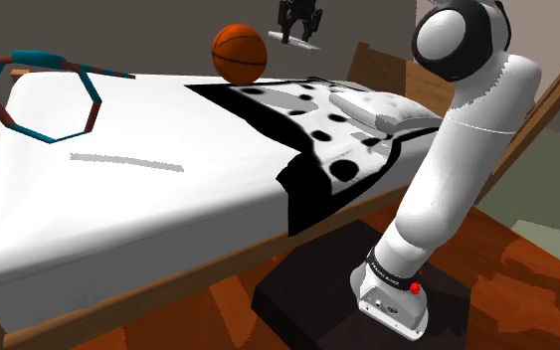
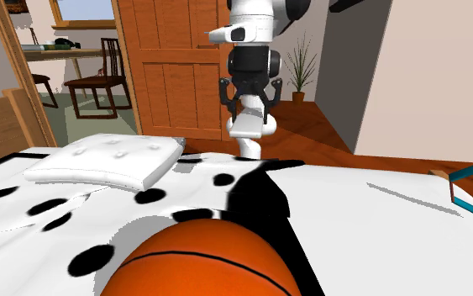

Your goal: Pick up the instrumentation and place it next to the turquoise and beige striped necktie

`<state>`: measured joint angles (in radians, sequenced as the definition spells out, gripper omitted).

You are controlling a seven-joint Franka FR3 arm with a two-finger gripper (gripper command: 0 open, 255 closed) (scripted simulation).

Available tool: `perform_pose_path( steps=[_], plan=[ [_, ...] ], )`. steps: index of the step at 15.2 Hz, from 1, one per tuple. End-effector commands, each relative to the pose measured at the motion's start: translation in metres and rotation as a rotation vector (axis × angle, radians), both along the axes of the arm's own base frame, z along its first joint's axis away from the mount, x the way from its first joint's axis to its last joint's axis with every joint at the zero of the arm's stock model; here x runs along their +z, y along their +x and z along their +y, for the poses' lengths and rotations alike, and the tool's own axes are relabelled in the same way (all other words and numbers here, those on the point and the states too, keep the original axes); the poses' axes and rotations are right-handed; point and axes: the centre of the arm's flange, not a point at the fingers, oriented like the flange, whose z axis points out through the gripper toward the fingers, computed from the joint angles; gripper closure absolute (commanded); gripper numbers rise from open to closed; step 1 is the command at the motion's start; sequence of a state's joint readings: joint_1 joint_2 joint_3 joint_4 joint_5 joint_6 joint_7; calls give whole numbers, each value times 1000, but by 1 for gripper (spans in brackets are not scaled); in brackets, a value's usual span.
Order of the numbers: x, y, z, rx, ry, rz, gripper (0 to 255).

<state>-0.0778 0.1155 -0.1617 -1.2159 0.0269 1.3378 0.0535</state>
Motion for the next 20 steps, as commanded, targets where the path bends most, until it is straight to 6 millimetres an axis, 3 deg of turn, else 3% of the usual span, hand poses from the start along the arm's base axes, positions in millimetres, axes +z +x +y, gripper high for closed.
perform_pose_path(
  steps=[1,20],
  plan=[
    [1,-4,23,-1,0,0,255],
    [2,-36,272,-1,0,0,255]
  ],
)
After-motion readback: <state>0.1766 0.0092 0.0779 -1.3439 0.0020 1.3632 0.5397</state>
